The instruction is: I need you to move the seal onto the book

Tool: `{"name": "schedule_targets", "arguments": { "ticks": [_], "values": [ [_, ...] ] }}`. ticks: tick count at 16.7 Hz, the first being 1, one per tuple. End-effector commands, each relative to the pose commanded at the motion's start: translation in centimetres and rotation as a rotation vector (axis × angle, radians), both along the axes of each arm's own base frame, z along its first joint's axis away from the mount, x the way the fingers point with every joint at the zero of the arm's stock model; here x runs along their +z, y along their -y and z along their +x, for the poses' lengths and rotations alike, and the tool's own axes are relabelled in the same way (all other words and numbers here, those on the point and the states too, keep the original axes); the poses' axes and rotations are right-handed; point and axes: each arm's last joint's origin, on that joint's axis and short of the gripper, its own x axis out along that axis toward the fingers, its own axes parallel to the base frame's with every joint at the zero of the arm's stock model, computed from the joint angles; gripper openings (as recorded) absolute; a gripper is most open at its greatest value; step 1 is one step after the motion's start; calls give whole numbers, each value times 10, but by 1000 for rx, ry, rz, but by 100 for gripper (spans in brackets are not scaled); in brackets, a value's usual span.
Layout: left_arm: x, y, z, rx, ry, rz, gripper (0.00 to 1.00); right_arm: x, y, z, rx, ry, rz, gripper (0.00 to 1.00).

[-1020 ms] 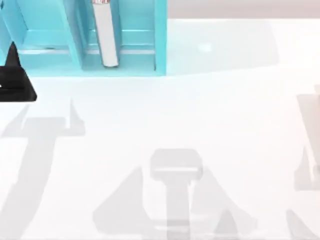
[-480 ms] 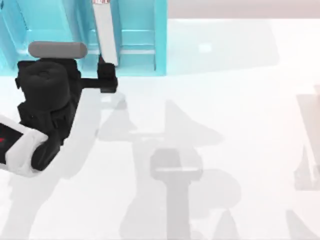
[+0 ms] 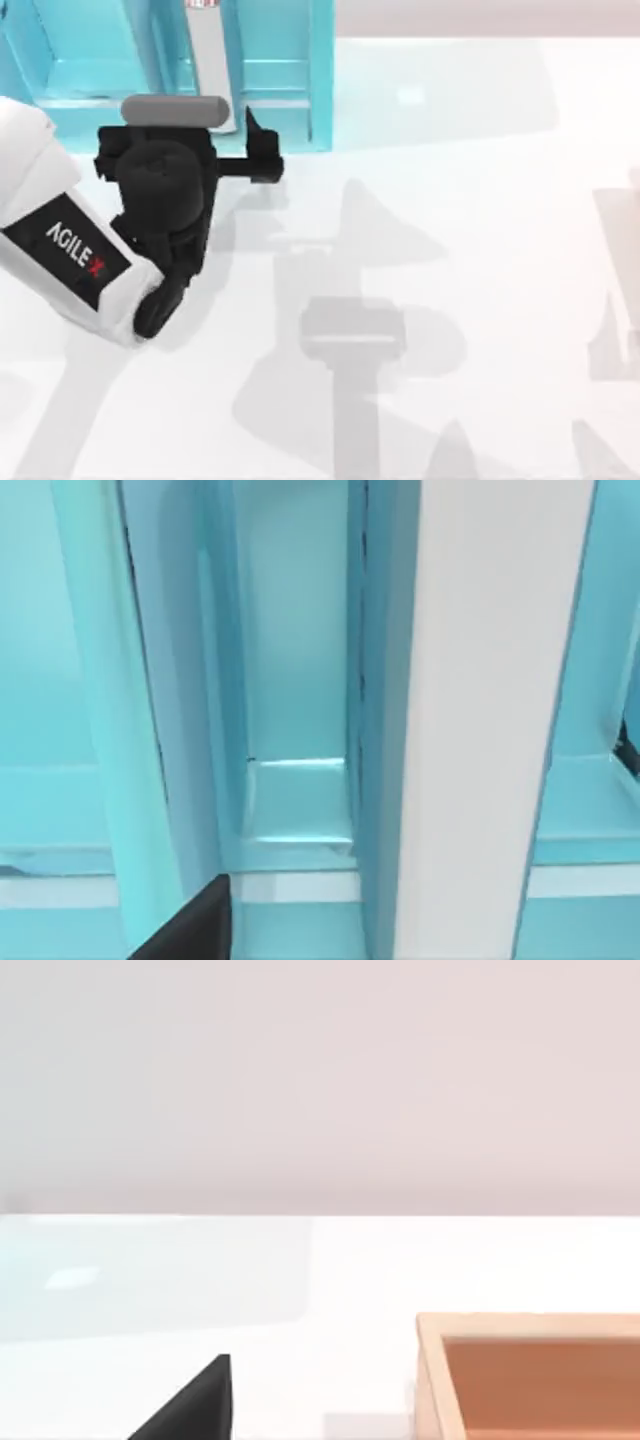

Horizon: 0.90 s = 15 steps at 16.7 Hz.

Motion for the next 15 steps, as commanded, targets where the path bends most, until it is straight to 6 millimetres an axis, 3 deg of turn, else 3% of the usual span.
{"name": "schedule_targets", "arguments": {
  "ticks": [7, 15],
  "values": [
    [-2, 0, 9, 1, -3, 0, 100, 0, 0, 0, 0, 0, 0, 100],
    [-9, 6, 88, 0, 3, -1, 100, 0, 0, 0, 0, 0, 0, 100]
  ]
}}
